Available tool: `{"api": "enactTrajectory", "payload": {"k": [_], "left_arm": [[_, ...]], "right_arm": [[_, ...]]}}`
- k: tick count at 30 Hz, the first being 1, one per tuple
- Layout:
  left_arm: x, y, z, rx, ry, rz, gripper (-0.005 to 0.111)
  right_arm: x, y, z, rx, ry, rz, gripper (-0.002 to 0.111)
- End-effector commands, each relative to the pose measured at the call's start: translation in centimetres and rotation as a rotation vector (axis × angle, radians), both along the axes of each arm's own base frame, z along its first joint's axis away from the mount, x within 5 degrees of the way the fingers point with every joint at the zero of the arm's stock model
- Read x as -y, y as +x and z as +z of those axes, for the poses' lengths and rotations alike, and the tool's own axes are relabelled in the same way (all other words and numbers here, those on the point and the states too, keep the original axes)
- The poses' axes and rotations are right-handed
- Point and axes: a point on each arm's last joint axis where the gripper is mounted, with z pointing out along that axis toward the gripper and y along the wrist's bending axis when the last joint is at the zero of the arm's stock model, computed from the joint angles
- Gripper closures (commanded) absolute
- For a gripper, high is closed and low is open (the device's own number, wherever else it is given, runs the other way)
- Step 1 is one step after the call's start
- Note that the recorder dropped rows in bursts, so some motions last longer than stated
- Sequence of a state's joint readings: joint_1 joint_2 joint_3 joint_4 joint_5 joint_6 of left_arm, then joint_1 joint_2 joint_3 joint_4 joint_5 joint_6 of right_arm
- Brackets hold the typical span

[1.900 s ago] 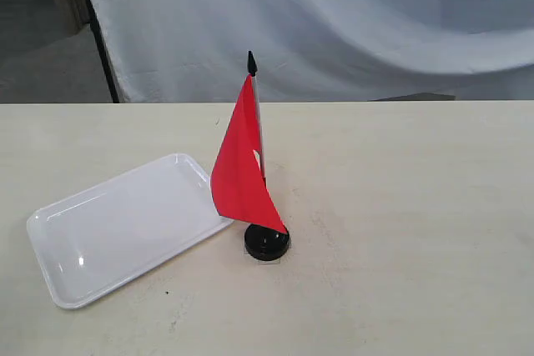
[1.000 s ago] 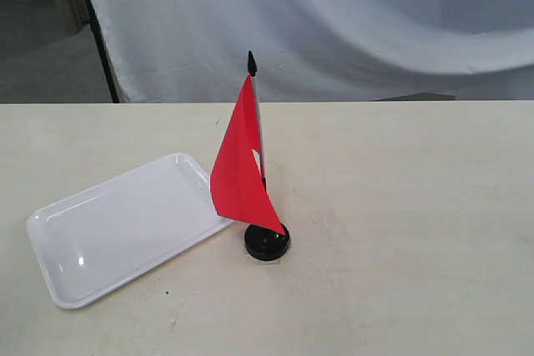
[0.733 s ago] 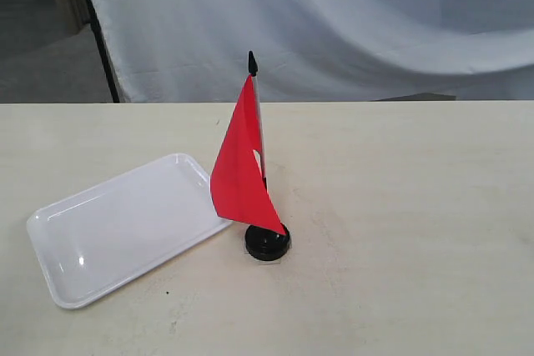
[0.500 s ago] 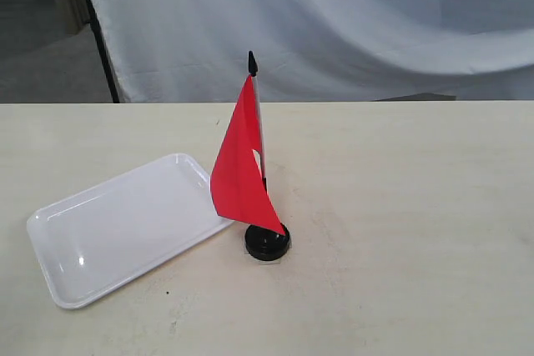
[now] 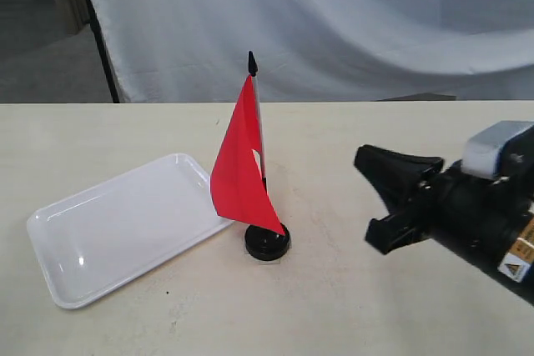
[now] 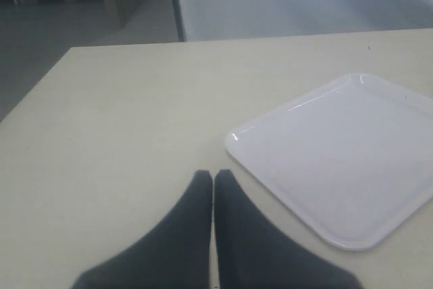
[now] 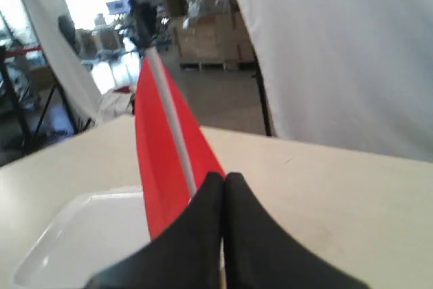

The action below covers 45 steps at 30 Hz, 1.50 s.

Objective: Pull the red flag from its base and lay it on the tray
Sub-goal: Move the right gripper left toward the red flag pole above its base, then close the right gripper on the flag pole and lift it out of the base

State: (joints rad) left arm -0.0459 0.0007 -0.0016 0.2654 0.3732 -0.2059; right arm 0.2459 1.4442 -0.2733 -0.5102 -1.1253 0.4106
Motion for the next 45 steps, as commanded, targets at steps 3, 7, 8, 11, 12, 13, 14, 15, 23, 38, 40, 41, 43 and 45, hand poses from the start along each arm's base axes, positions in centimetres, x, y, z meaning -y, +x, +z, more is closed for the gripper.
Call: {"api": "enactTrajectory", "payload": {"k": [3,7,8,11,12,13,14,15,23,38,40,41,43,45], "left_arm": [[0.0,0.0,-0.1,-0.001,-0.007,0.001,0.105],[0.0,0.0,-0.1,-0.001,-0.007,0.001,0.105],[0.0,0.0,-0.1,-0.001,-0.007,0.001,0.105],[0.0,0.0,-0.1,-0.001,-0.007,0.001,0.105],[0.0,0.0,-0.1,-0.001,-0.007,0.001,0.105],[0.0,0.0,-0.1,-0.001,-0.007,0.001,0.105],[0.0,0.0,-0.1,-0.001,-0.007,0.001,0.105],[0.0,0.0,-0.1,-0.001,-0.007,0.001,0.105],[0.0,0.0,-0.1,-0.001,-0.007,0.001,0.105],[0.0,0.0,-0.1,-0.001,0.001,0.001,0.105],[0.0,0.0,-0.1,-0.001,0.001,0.001,0.105],[0.0,0.0,-0.1,-0.001,0.001,0.001,0.105],[0.0,0.0,-0.1,-0.001,0.001,0.001,0.105],[0.0,0.0,-0.1,-0.001,0.001,0.001,0.105]], "right_arm": [[-2.5,2.9,-2.8,-0.049,-0.085,0.061,0.104],[-2.6,3.2,-2.8,-0.044,-0.082,0.063,0.066],[-2.7,3.2,-2.8,-0.04,-0.081,0.069,0.049],[-3.0,2.9,-2.9,-0.035,-0.095,0.107,0.003],[-3.1,2.7,-2.9,-0.028,-0.108,0.131,0.004],[-3.2,2.6,-3.0,-0.03,-0.114,0.149,0.004],[-3.4,2.5,-3.0,-0.03,-0.124,0.167,0.004],[-3.5,2.4,-3.1,-0.033,-0.128,0.174,0.004],[-6.3,2.9,-2.5,-0.027,-0.178,0.207,0.004],[-10.1,8.0,-4.6,-0.093,-0.248,0.142,0.004],[-10.2,8.2,-5.3,-0.095,-0.262,0.146,0.007],[-10.3,8.2,-5.6,-0.1,-0.269,0.147,0.012],[-10.3,8.2,-6.2,-0.102,-0.281,0.156,0.031],[-10.3,8.2,-6.5,-0.114,-0.299,0.166,0.064]]}}
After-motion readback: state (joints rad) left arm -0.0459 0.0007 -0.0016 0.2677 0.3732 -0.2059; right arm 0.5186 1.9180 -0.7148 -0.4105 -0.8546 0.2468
